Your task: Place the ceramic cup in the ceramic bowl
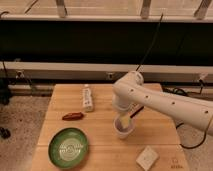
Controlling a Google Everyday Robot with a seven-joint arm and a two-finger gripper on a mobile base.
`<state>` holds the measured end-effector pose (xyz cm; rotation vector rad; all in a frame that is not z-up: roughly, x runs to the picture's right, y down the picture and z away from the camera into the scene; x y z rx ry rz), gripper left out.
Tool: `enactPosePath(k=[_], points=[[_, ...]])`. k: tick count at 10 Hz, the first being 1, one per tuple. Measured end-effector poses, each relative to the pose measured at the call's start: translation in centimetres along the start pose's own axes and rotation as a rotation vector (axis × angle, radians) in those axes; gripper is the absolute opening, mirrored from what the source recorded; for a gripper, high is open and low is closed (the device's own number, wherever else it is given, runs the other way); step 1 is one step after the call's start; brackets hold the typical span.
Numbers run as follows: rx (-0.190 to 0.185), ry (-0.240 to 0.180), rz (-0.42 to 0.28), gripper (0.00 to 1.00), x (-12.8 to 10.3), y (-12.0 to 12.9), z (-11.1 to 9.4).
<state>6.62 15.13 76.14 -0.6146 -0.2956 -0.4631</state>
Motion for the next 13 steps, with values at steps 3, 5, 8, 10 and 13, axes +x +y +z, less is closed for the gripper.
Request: enactPosePath(k=[3,5,8,10,13], points=[[-0.016,-0.003,-0.005,0.80,-0.2,0.1,1.4],[-0.021,-0.002,-0.007,0.78,-0.3,0.1,1.7],[-0.038,0.007,-0.017,0.48,-0.3,0.4,3.1],[-0.046,0.013,-0.022,0.24,-0.3,0.7,3.2],[-0.039,0.011,-0.025,0.00,0.0,0.9,2.5]])
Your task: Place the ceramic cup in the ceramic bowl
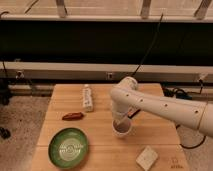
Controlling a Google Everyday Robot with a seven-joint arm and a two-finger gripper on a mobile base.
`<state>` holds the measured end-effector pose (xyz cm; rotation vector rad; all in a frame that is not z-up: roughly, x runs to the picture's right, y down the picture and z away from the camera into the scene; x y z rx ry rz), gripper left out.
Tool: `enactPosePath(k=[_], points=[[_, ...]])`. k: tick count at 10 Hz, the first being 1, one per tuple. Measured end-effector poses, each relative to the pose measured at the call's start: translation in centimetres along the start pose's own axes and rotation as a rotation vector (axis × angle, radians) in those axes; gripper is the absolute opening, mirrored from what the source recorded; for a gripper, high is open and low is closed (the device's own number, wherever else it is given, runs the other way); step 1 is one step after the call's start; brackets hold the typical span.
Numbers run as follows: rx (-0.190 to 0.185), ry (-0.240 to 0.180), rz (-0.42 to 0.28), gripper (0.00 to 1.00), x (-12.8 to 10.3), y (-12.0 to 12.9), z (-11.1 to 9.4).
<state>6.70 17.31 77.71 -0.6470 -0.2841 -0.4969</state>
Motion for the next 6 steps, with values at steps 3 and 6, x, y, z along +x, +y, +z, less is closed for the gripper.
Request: enactPosePath(k=[3,6], points=[[-0.001,0.000,-0.002,0.00,0.3,-0.4,-0.9],[0.001,0.003,-0.010,0.00,0.5,-0.5,-1.8]])
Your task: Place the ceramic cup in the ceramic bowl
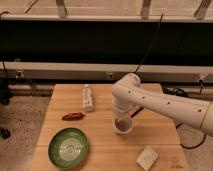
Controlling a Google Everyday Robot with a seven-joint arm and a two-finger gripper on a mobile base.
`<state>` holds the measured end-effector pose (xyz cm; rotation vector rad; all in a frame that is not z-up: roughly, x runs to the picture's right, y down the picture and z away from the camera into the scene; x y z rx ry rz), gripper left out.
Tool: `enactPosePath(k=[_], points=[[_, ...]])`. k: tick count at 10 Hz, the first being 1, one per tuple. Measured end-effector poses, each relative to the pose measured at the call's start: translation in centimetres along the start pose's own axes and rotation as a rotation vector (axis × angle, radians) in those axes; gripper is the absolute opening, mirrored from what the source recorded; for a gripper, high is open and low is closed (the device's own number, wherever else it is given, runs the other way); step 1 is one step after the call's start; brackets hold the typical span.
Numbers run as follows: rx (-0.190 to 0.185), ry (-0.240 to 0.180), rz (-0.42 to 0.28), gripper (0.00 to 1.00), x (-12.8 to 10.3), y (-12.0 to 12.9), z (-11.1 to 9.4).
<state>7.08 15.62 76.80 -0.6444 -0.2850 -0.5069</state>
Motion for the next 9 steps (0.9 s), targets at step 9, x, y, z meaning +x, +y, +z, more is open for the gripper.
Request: enactPosePath(k=[9], points=[[0.014,-0.001,-0.042,0.00,-1.9,-1.8,-2.9]])
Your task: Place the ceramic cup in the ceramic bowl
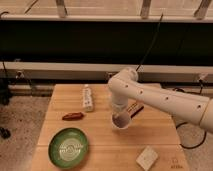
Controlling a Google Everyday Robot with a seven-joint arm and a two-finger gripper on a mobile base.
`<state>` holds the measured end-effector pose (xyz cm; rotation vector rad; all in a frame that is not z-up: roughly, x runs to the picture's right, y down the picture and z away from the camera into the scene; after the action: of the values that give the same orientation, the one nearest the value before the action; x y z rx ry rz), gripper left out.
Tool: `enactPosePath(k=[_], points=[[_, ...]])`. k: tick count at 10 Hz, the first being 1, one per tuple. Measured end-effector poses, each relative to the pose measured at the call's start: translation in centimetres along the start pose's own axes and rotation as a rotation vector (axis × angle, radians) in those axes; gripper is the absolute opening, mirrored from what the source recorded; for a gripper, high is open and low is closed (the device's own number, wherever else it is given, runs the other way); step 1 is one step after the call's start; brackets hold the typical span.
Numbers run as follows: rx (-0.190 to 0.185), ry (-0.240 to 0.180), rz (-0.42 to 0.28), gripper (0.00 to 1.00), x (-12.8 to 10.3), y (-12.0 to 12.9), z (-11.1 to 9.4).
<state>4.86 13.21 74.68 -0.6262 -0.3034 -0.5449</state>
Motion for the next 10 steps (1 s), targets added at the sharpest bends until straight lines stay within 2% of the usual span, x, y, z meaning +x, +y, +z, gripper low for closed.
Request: enactPosePath(k=[10], points=[[0.001,-0.007,-0.062,0.00,-2.8,-1.3,-1.8]])
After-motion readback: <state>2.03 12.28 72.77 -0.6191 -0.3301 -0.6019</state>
